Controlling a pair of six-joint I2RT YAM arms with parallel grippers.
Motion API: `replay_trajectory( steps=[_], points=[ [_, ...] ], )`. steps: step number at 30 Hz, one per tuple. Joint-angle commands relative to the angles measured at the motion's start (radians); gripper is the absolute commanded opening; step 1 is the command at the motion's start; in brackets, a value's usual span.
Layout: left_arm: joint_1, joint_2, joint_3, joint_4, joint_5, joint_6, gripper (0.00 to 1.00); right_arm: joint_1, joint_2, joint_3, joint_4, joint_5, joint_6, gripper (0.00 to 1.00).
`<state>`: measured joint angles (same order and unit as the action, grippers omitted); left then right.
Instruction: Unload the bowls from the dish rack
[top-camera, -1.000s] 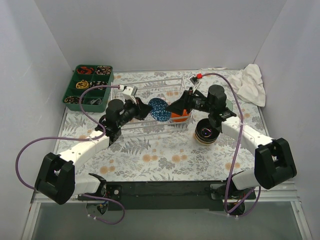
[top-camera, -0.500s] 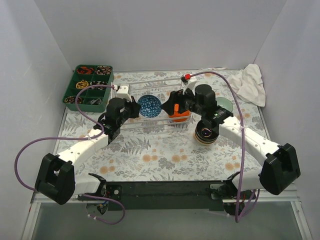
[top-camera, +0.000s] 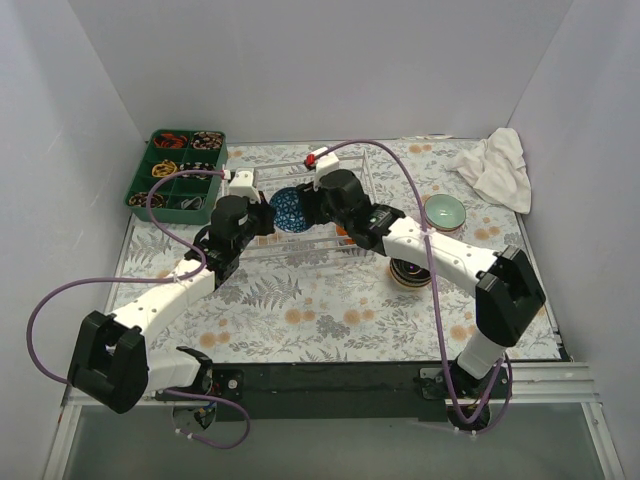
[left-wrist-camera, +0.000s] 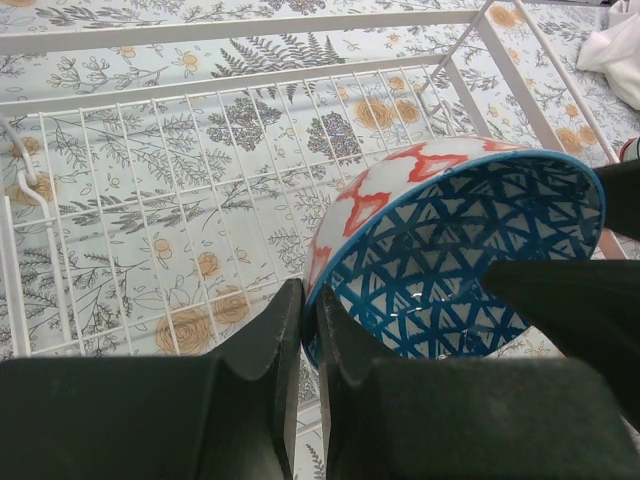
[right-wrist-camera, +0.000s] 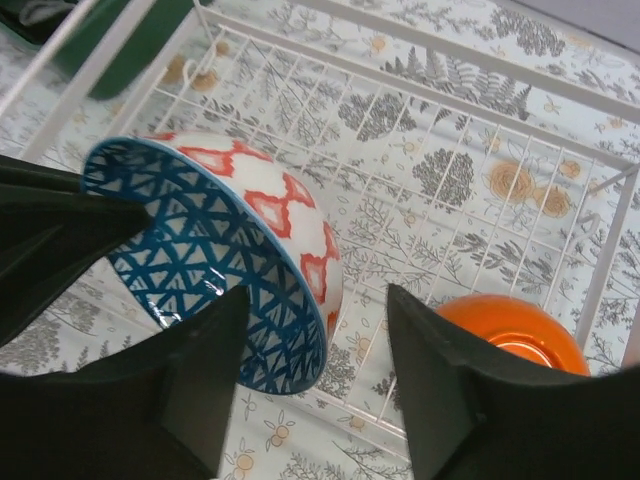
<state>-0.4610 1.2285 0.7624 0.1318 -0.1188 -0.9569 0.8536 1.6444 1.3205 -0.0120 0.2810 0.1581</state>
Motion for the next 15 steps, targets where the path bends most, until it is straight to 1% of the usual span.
replay_trajectory(
  steps=[1,2,3,5,6,7,8,9,11,12,14,15],
  points=[
    [-0.001,-0.06,0.048,0.049,-0.028,0.01,0.0,0.015,0.049,0.1,-0.034,0.087,-0.042,0.57],
    [-0.001,-0.061,0.048,0.051,-0.028,0.012,0.0,0.018,0.055,0.109,-0.04,0.098,-0.043,0.52],
    [-0.001,-0.06,0.048,0.051,-0.033,0.012,0.0,0.021,0.066,0.126,-0.046,0.104,-0.048,0.41],
    [-0.001,-0.064,0.048,0.051,-0.033,0.015,0.0,0.025,0.071,0.138,-0.062,0.118,-0.051,0.3],
    [-0.002,-0.066,0.048,0.051,-0.032,0.017,0.0,0.025,0.068,0.141,-0.066,0.119,-0.052,0.19],
    [-0.001,-0.075,0.048,0.051,-0.03,0.018,0.0,0.025,0.068,0.149,-0.08,0.125,-0.049,0.14],
    [-0.001,-0.081,0.046,0.051,-0.027,0.018,0.0,0.025,0.066,0.154,-0.091,0.127,-0.048,0.05],
    [-0.001,-0.087,0.043,0.054,-0.027,0.023,0.0,0.025,0.065,0.157,-0.101,0.129,-0.045,0.02],
    [-0.001,-0.104,0.038,0.065,-0.025,0.032,0.01,0.022,0.057,0.163,-0.135,0.142,-0.035,0.01],
    [-0.002,-0.112,0.031,0.071,-0.027,0.036,0.11,0.022,0.043,0.163,-0.143,0.152,-0.037,0.01],
    [-0.002,-0.139,0.02,0.089,-0.015,0.043,0.26,0.019,0.025,0.163,-0.169,0.185,-0.049,0.01],
    [-0.002,-0.15,0.006,0.1,-0.004,0.044,0.47,0.015,0.003,0.163,-0.181,0.193,-0.051,0.01]
  ],
)
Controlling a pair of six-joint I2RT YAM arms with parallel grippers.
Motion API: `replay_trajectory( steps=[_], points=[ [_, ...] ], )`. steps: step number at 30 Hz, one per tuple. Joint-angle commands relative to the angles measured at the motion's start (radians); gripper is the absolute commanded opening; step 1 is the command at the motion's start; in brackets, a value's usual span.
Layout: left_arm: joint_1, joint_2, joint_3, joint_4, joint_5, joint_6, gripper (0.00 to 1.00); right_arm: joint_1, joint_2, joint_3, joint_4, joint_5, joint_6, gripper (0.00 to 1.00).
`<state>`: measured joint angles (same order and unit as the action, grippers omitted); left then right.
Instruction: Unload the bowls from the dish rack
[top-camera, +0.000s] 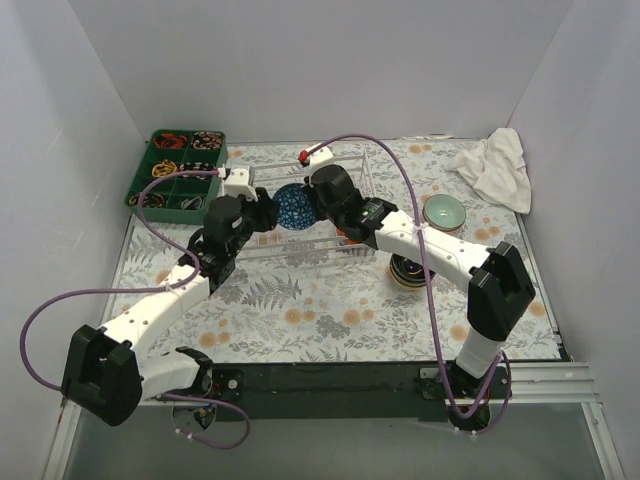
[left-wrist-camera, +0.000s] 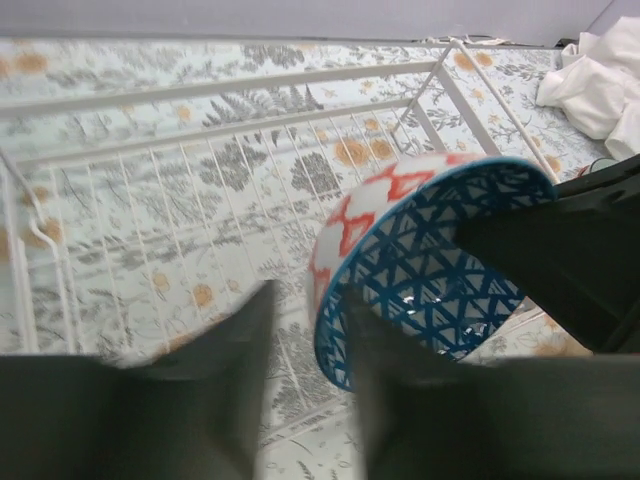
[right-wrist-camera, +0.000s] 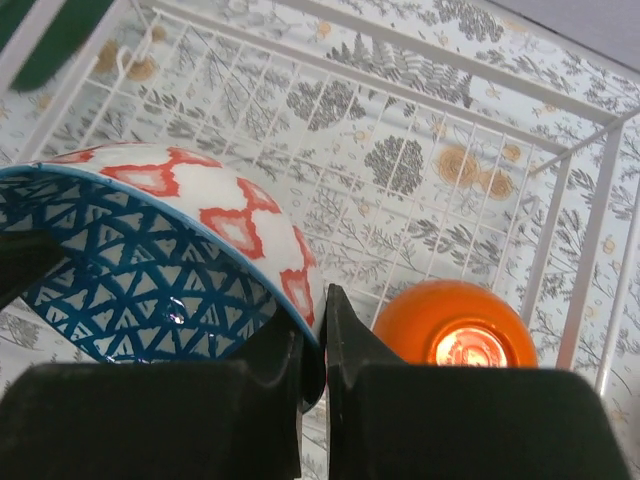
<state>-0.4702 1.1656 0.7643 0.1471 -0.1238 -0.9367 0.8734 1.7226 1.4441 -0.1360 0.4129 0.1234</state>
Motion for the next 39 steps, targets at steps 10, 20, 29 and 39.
replay_trajectory(
  steps=[10,20,29,39],
  points=[
    [0.008,-0.195,-0.066,0.197,0.085,0.067,0.98,-0.201,-0.257,0.065,-0.267,0.025,-0.044,0.01],
    [0.008,-0.204,-0.076,0.2,0.055,0.084,0.98,-0.655,-0.364,-0.02,-0.392,-0.261,0.031,0.01],
    [0.007,-0.195,-0.077,0.204,0.041,0.102,0.98,-0.93,-0.244,-0.073,-0.407,-0.519,0.11,0.01],
    [0.008,-0.188,-0.072,0.194,0.026,0.116,0.98,-1.002,-0.11,-0.08,-0.425,-0.533,0.093,0.01]
  ],
)
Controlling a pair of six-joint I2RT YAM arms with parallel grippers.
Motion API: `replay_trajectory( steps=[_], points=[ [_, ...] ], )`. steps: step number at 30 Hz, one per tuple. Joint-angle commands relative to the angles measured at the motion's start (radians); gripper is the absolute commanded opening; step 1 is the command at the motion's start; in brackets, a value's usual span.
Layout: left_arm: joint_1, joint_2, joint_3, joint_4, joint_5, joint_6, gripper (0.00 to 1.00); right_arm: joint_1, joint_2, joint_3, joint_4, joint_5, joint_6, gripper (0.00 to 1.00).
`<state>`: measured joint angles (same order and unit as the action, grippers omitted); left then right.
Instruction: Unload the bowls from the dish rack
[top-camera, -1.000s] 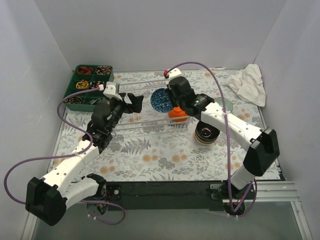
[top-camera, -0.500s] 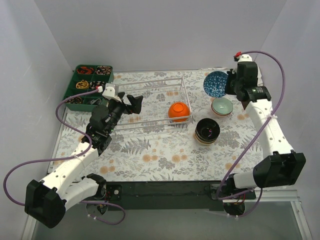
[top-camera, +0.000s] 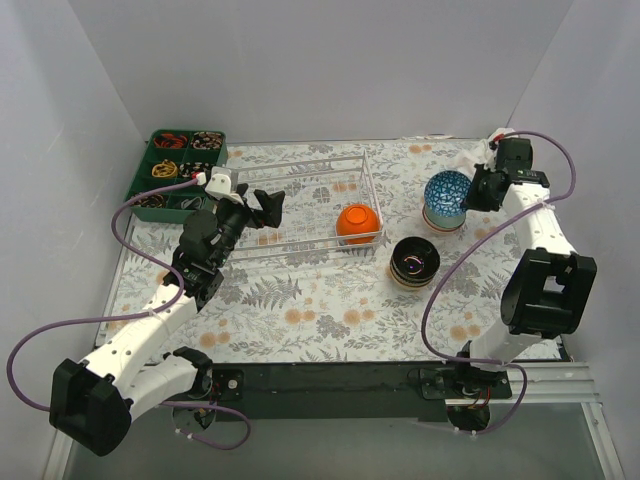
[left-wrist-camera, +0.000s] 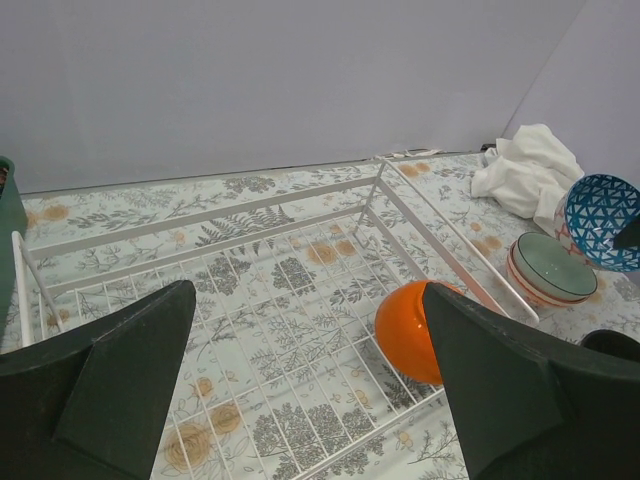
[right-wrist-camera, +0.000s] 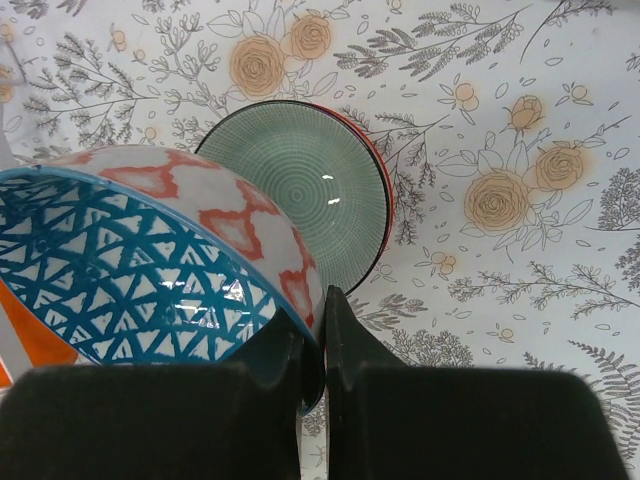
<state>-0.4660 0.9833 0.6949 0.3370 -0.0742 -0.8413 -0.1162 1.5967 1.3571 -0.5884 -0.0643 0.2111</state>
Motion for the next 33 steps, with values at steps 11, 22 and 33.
replay_trajectory(
  steps=[11,22,33],
  points=[
    [0.004,-0.003,0.002,-0.003,-0.019,0.025,0.98,-0.031,0.146,0.03,0.007,-0.062,-0.001,0.07],
    [0.004,0.005,0.003,-0.004,-0.007,0.028,0.98,-0.039,0.138,0.033,-0.001,-0.039,-0.012,0.42],
    [0.004,0.014,0.009,-0.016,0.008,0.03,0.98,-0.037,0.039,-0.022,0.001,0.032,0.002,0.47]
  ],
)
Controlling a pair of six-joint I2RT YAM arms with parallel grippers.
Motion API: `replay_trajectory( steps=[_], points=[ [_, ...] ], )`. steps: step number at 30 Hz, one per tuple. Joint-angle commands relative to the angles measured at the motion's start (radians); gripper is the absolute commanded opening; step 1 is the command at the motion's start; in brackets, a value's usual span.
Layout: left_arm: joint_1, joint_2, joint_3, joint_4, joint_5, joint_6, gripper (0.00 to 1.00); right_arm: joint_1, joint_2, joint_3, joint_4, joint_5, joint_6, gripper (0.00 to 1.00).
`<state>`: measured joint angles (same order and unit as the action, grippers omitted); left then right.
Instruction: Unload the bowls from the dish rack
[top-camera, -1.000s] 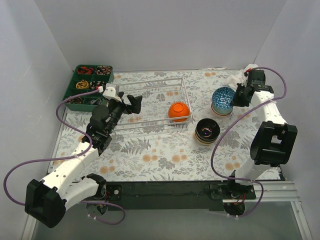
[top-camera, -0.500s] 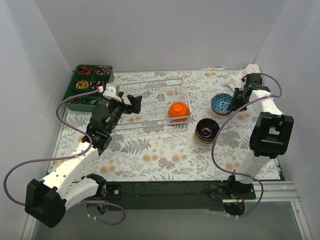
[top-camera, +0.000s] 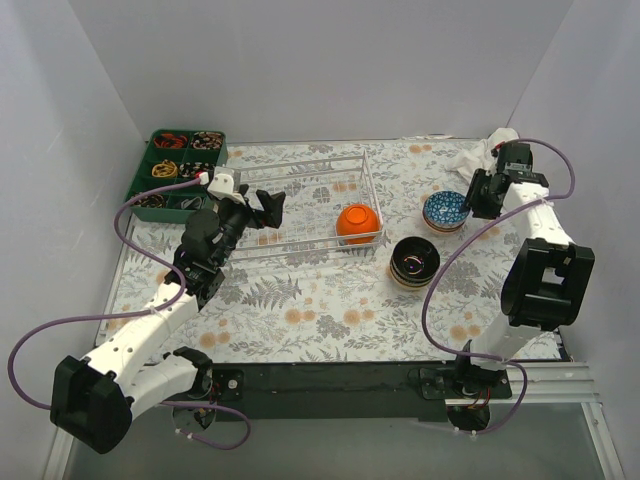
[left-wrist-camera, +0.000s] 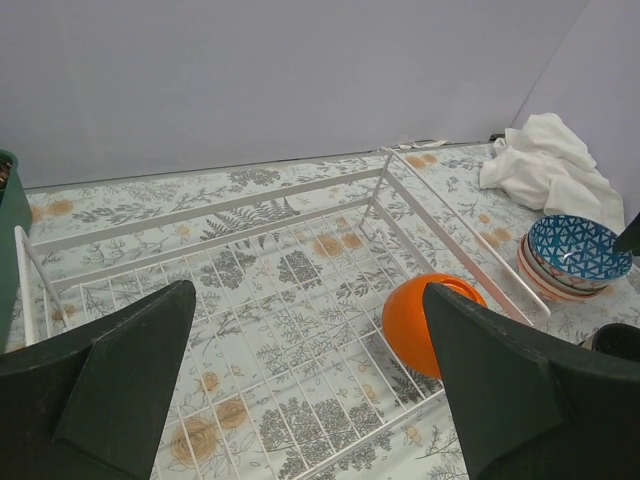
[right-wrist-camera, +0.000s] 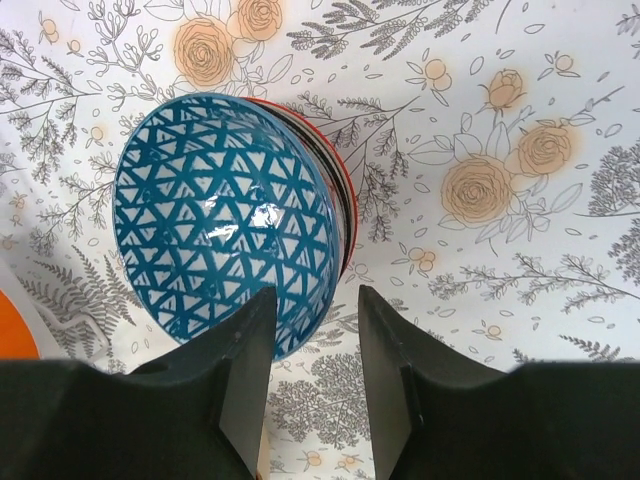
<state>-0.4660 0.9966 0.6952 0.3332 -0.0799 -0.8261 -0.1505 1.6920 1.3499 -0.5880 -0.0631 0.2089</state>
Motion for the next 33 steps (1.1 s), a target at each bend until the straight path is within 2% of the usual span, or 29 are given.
replay_trajectory(
  steps=[1,10,15,18,21,25,30,33],
  points=[
    [0.003,0.002,0.009,-0.013,0.014,0.015,0.98,-0.003,-0.06,-0.024,0.002,0.028,0.009,0.45],
    [0.004,0.002,0.009,-0.013,0.012,0.015,0.98,-0.003,-0.048,-0.084,0.045,0.045,0.018,0.18],
    [0.004,0.0,0.01,-0.016,0.015,0.016,0.98,-0.003,-0.037,-0.101,0.054,0.045,0.017,0.14],
    [0.004,0.004,0.01,-0.016,0.02,0.016,0.98,-0.003,-0.064,-0.097,0.054,0.022,0.02,0.18],
    [0.004,0.008,0.013,-0.019,0.025,0.016,0.98,0.023,-0.122,-0.074,0.053,0.048,0.017,0.32],
    [0.004,0.014,0.018,-0.022,0.025,0.016,0.98,0.116,-0.186,-0.009,0.03,0.121,-0.002,0.45],
    [0.004,0.017,0.017,-0.023,0.009,0.019,0.98,0.38,-0.236,0.07,0.033,0.302,-0.054,0.53],
    [0.003,0.016,0.017,-0.023,-0.003,0.022,0.98,0.538,-0.22,0.123,0.034,0.341,-0.097,0.58]
  ],
)
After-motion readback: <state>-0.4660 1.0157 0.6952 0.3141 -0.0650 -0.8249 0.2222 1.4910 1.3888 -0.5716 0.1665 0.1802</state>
